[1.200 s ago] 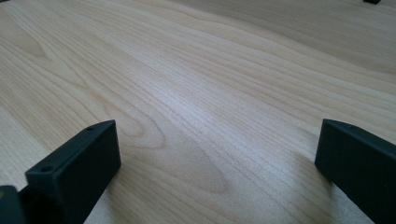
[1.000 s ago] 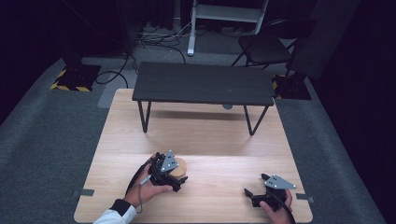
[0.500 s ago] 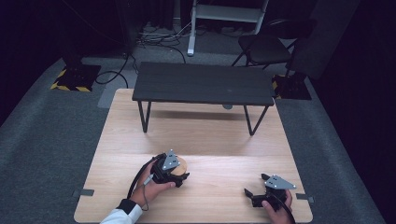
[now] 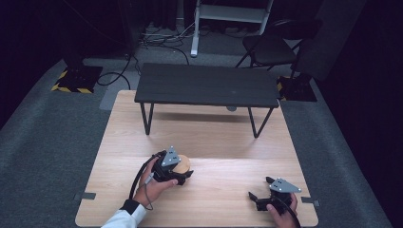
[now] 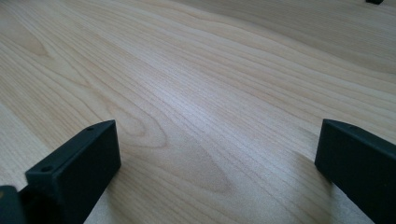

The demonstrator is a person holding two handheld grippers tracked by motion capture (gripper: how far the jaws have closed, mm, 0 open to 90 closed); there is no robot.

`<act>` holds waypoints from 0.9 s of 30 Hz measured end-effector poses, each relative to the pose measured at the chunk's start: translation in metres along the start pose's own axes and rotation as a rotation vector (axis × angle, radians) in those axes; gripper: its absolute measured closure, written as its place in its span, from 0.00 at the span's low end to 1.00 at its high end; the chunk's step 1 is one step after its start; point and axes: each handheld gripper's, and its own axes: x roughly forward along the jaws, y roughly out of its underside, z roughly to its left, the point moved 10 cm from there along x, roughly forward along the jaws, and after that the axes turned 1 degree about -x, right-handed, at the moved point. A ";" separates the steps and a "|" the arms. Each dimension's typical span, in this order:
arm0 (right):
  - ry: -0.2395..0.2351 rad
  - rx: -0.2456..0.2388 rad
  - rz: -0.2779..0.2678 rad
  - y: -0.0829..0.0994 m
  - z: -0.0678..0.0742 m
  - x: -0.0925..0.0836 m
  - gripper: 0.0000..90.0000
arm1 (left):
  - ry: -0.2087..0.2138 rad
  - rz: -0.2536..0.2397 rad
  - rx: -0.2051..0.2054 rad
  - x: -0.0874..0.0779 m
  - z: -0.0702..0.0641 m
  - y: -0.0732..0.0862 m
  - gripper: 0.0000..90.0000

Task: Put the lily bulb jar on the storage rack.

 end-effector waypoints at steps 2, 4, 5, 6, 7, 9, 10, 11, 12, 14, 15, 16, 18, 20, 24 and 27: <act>0.000 0.000 0.000 0.000 0.000 0.000 0.00 | -0.005 0.004 0.014 -0.006 0.002 -0.014 0.29; 0.000 0.000 0.000 0.000 0.000 0.000 0.00 | 0.002 -0.002 0.011 -0.012 0.006 -0.029 0.29; 0.000 0.000 0.000 0.000 0.000 0.000 0.00 | 0.002 -0.004 0.016 -0.015 0.008 -0.037 0.29; 0.000 0.000 0.000 0.000 0.000 0.000 0.00 | 0.000 -0.003 0.024 -0.018 0.009 -0.046 0.29; 0.000 0.000 0.000 0.000 0.000 0.000 0.00 | -0.003 -0.005 0.031 -0.020 0.009 -0.055 0.29; 0.000 0.000 0.000 0.000 0.000 0.000 0.00 | -0.011 -0.002 0.039 -0.024 0.011 -0.073 0.29; 0.000 0.000 0.000 0.000 0.000 0.000 0.00 | -0.010 -0.005 0.038 -0.026 0.013 -0.082 0.29; 0.000 0.000 0.000 0.000 0.000 0.000 0.00 | -0.005 -0.011 0.035 -0.027 0.014 -0.090 0.29; 0.000 0.000 0.000 0.000 0.000 0.000 0.00 | -0.001 -0.009 0.042 -0.027 0.016 -0.099 0.29; 0.000 0.000 0.000 0.000 0.000 0.000 0.00 | 0.000 -0.012 0.055 -0.028 0.018 -0.116 0.29; 0.000 0.000 0.000 0.000 0.000 0.000 0.00 | 0.004 -0.009 0.058 -0.028 0.019 -0.124 0.29; 0.000 0.000 0.000 0.000 0.000 0.000 0.00 | 0.003 -0.010 0.066 -0.027 0.021 -0.140 0.29; 0.000 0.000 0.000 0.000 0.000 0.000 0.00 | 0.010 -0.007 0.066 -0.027 0.023 -0.148 0.29; 0.001 -0.001 -0.001 0.000 0.000 0.000 0.00 | 0.014 -0.011 0.081 -0.025 0.024 -0.163 0.29; 0.000 0.001 0.001 0.000 0.000 0.000 0.00 | 0.041 -0.002 0.097 -0.022 0.029 -0.191 0.29; 0.000 0.001 0.001 0.000 0.000 0.000 0.00 | 0.049 0.004 0.097 -0.020 0.033 -0.207 0.29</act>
